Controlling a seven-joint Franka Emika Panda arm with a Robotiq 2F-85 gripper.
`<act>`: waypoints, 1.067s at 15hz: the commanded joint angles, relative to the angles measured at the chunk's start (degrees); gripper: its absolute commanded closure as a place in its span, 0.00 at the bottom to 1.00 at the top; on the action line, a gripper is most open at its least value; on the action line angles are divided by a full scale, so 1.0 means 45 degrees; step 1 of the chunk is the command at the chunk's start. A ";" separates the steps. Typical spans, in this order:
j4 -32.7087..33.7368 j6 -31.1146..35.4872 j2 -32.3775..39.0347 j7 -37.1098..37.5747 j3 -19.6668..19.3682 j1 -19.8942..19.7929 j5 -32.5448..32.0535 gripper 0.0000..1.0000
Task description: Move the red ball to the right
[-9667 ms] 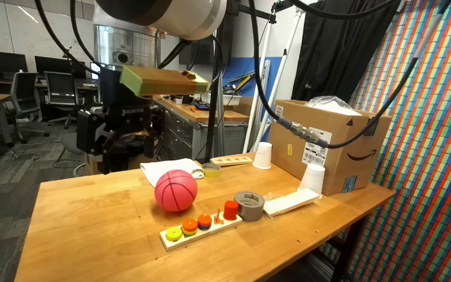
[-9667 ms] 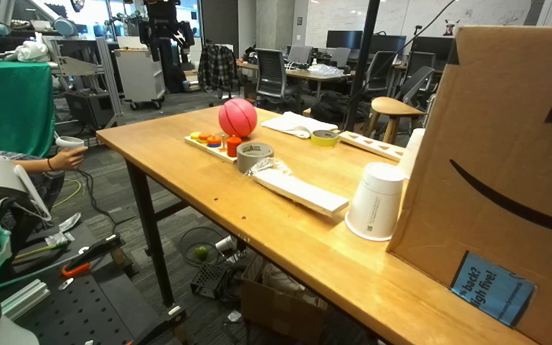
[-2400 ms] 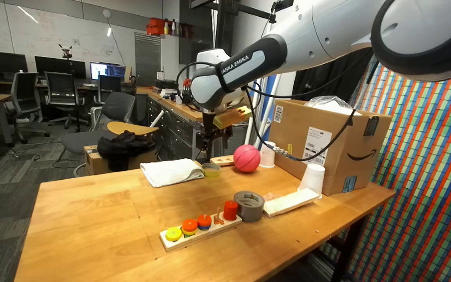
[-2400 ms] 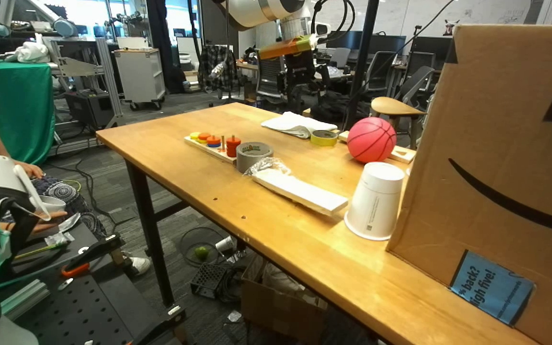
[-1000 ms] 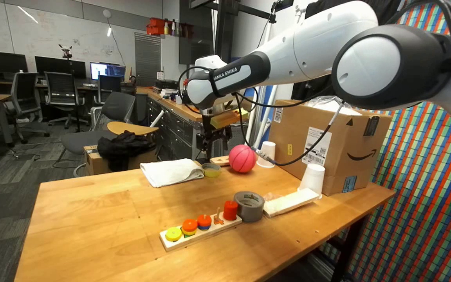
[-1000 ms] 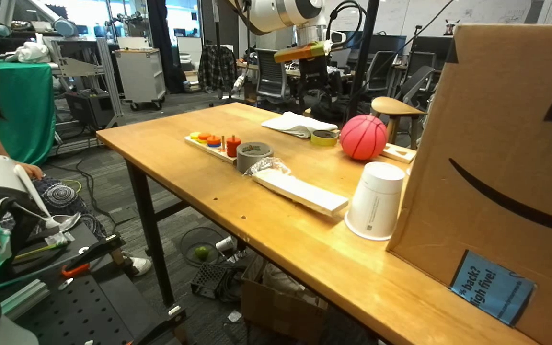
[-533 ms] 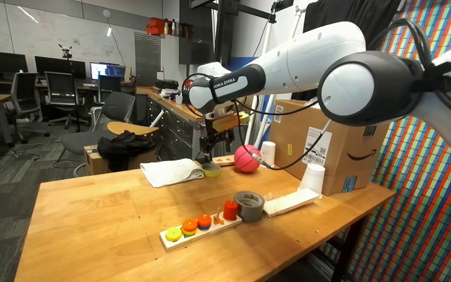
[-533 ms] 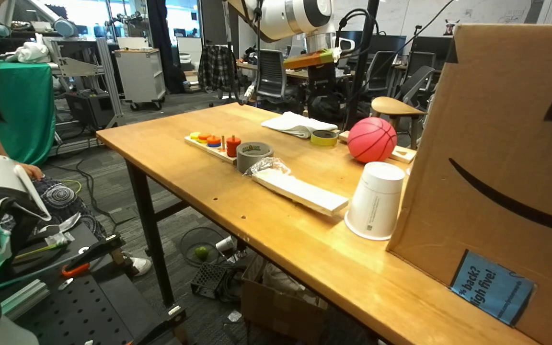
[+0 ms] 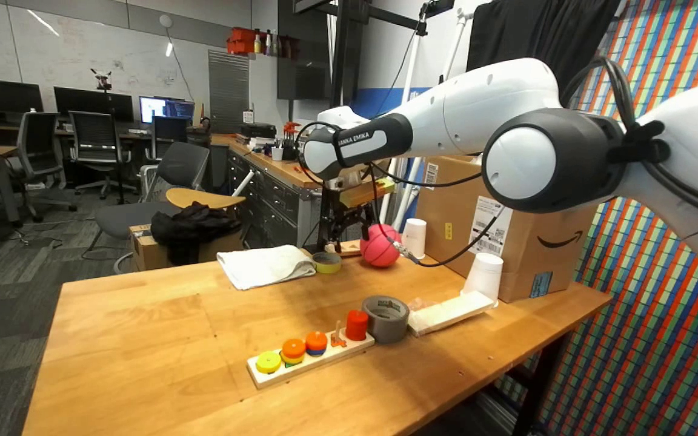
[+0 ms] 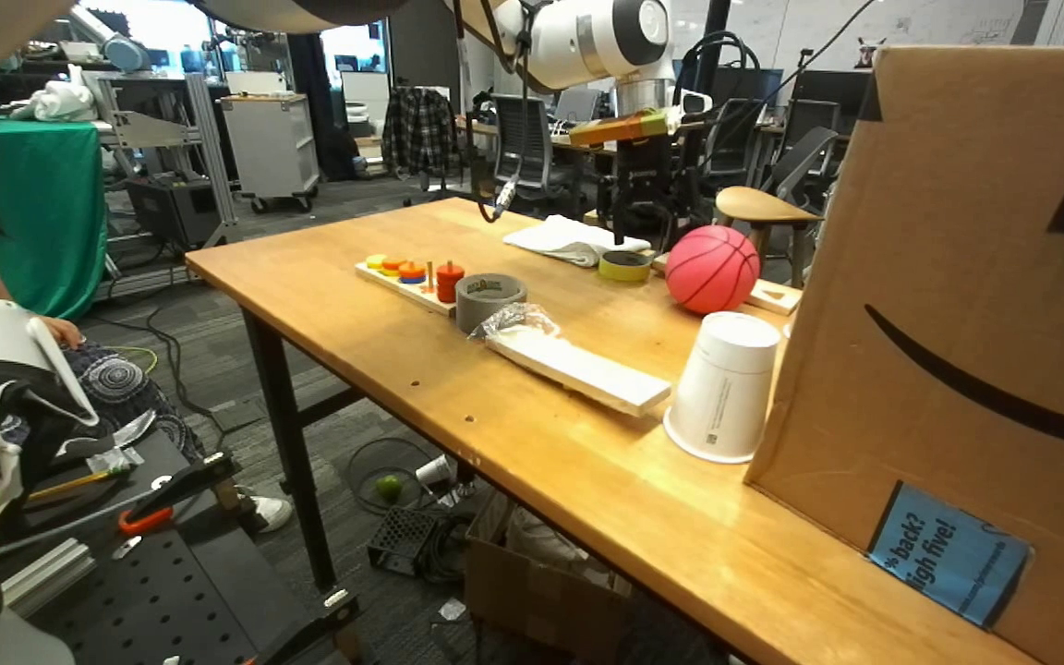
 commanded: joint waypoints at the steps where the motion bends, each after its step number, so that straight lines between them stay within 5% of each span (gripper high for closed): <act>1: 0.1059 -0.0650 0.0436 -0.0235 -0.0154 -0.0114 0.0410 0.00; 8: 0.0639 -0.0762 -0.0041 -0.0055 -0.0251 -0.0762 -0.0014 0.00; 16: -0.1588 -0.0457 -0.1427 0.0124 -0.1257 -0.1702 -0.0586 0.00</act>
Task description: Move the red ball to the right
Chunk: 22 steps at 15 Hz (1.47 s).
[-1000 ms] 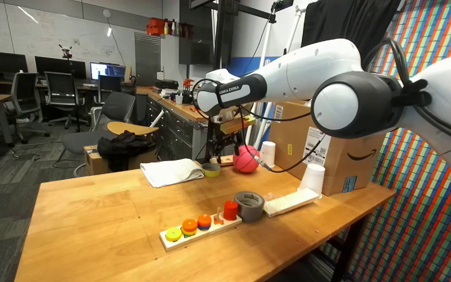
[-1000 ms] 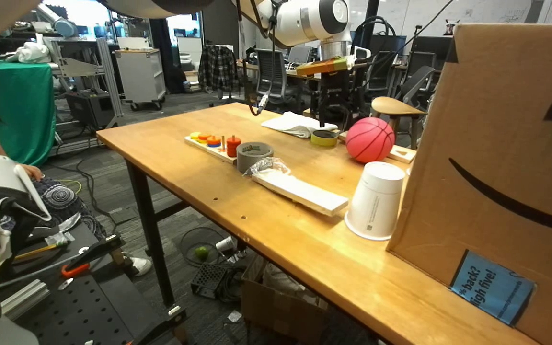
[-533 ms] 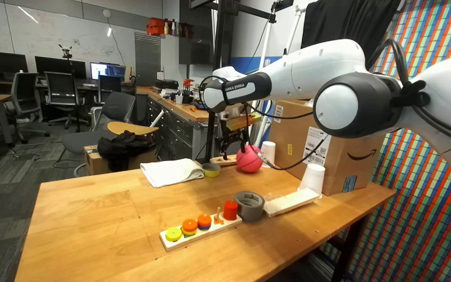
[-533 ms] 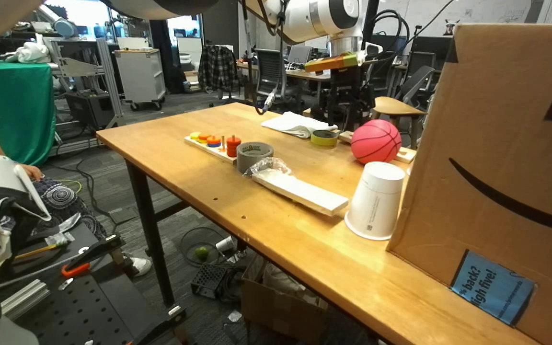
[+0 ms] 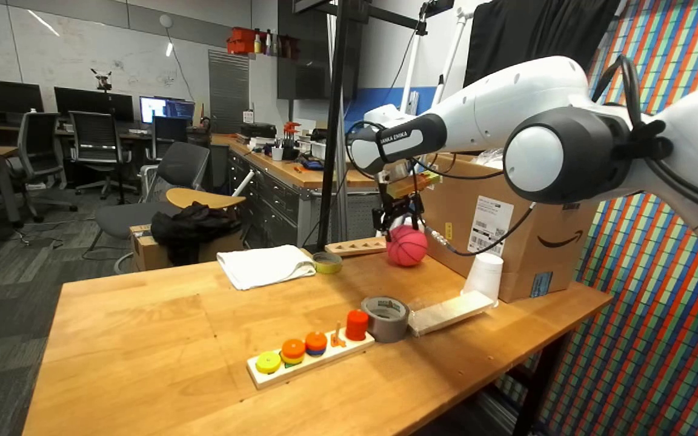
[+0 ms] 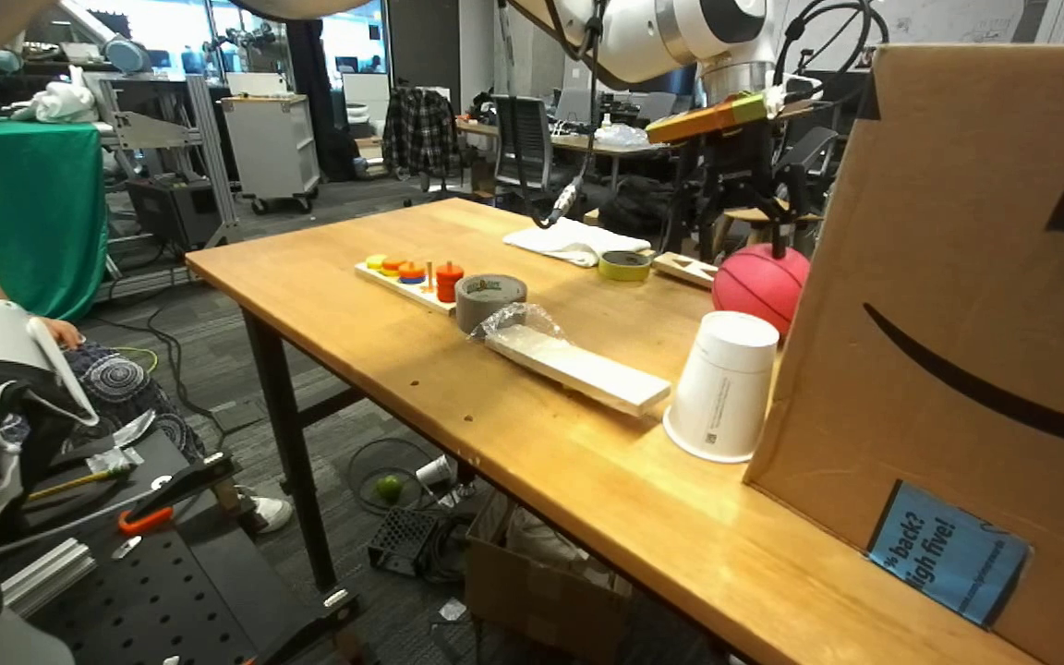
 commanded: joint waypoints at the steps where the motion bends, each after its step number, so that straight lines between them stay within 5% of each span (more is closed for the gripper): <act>1: -0.1747 0.0127 -0.1238 0.0138 -0.0356 -0.0173 -0.0244 0.00; 11: -0.5270 0.1121 -0.4358 0.0289 -0.0653 0.0788 -0.1898 0.00; 22: -1.0802 0.3473 -0.8350 0.1880 0.0670 0.2680 -0.3901 0.00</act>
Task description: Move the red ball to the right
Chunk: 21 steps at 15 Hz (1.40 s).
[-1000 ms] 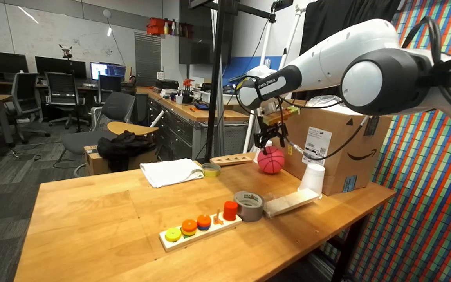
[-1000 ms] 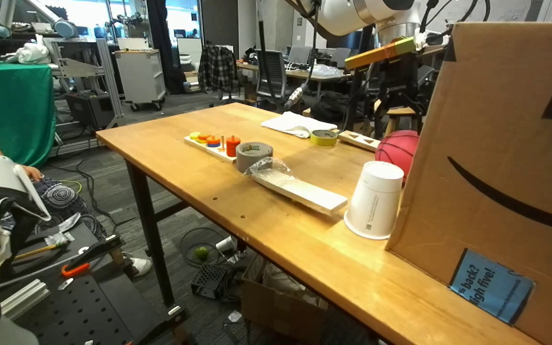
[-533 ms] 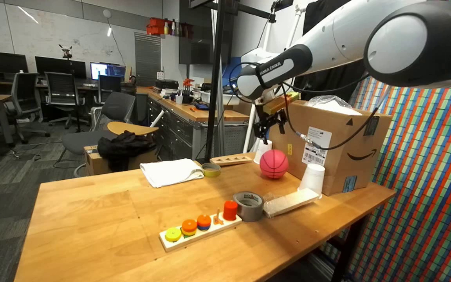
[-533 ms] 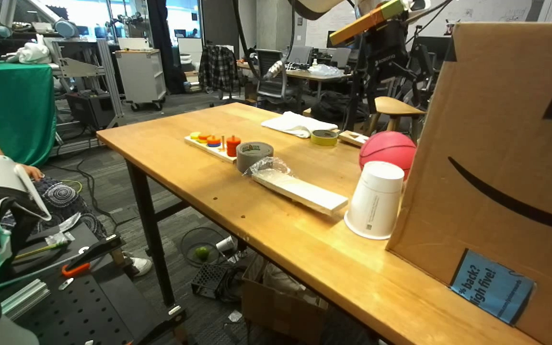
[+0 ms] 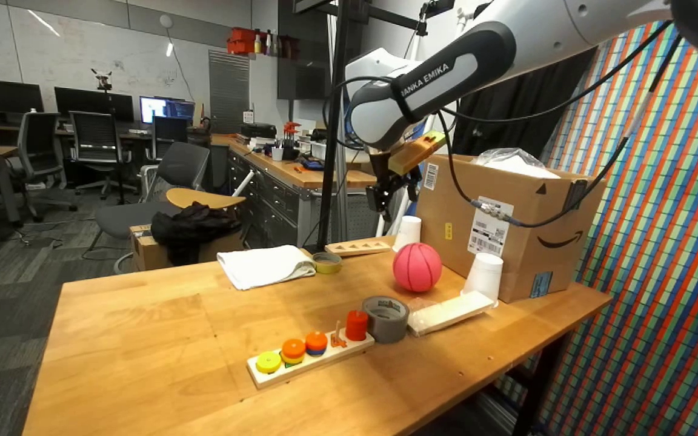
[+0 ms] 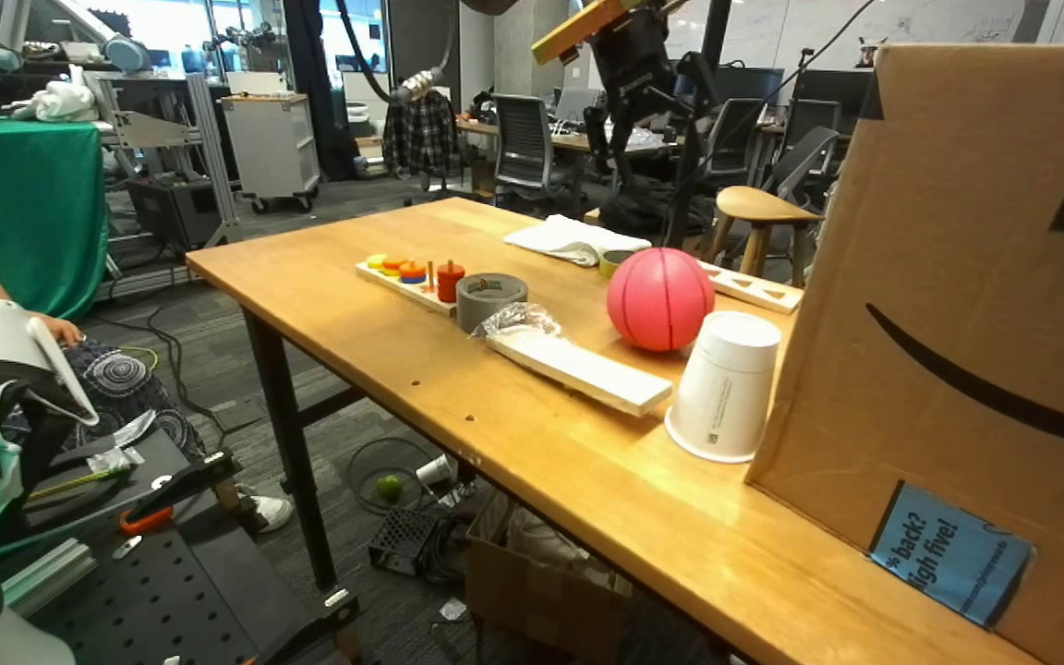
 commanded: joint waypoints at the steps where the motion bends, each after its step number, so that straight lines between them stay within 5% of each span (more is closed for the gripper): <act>1: -0.2460 0.0833 -0.1659 0.0820 0.0530 0.0451 -0.0620 0.00; 10: -0.4890 0.1418 -0.2996 0.1659 0.1980 0.0972 -0.0325 0.00; 21: -0.4734 0.1415 -0.2327 0.3816 0.1949 0.0874 -0.2690 0.00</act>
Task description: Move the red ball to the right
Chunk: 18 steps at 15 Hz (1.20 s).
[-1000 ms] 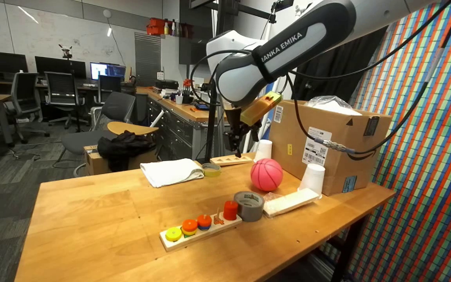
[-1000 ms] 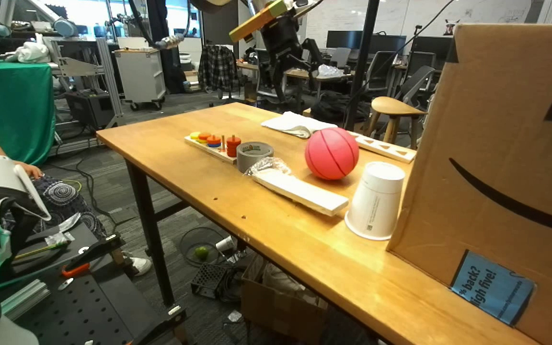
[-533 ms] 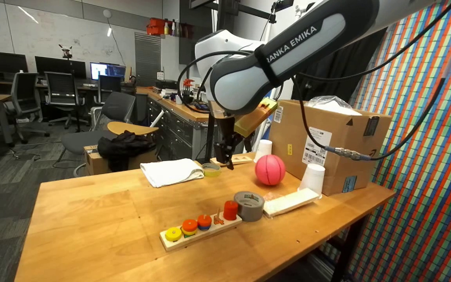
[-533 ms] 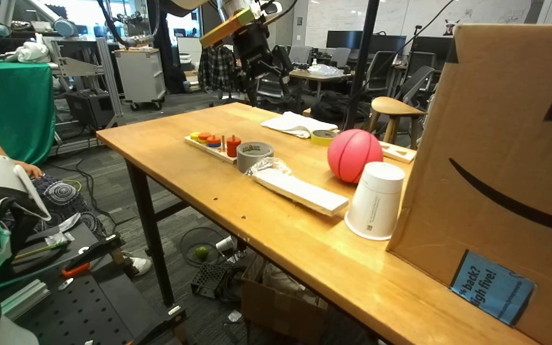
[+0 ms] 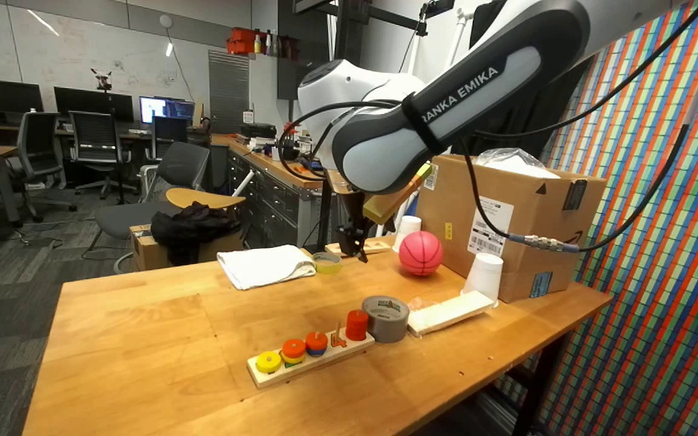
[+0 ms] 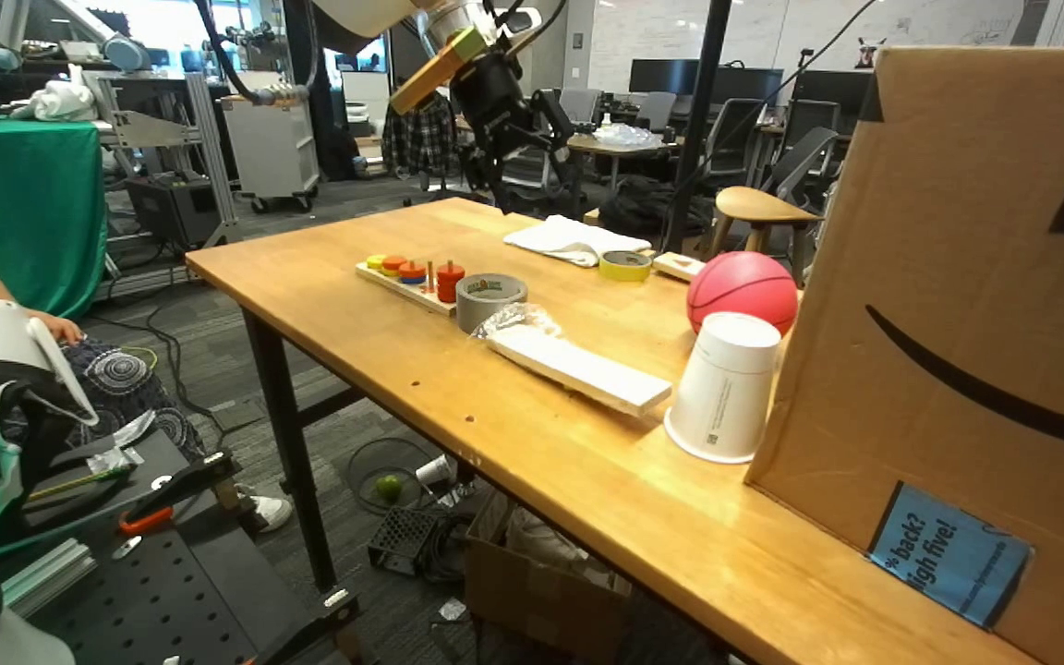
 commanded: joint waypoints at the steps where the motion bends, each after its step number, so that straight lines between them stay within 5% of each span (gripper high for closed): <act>1: 0.0222 0.0097 0.0221 0.0401 -0.0117 -0.0135 -0.0692 0.00; 7: 0.1074 -0.0005 0.1041 -0.1435 -0.0027 -0.0485 0.1130 0.00; 13: 0.2273 -0.0649 0.1580 -0.4860 -0.0011 -0.1023 0.5147 0.00; 18: 0.2209 -0.0980 0.1229 -0.7991 0.0006 -0.1686 0.6654 0.00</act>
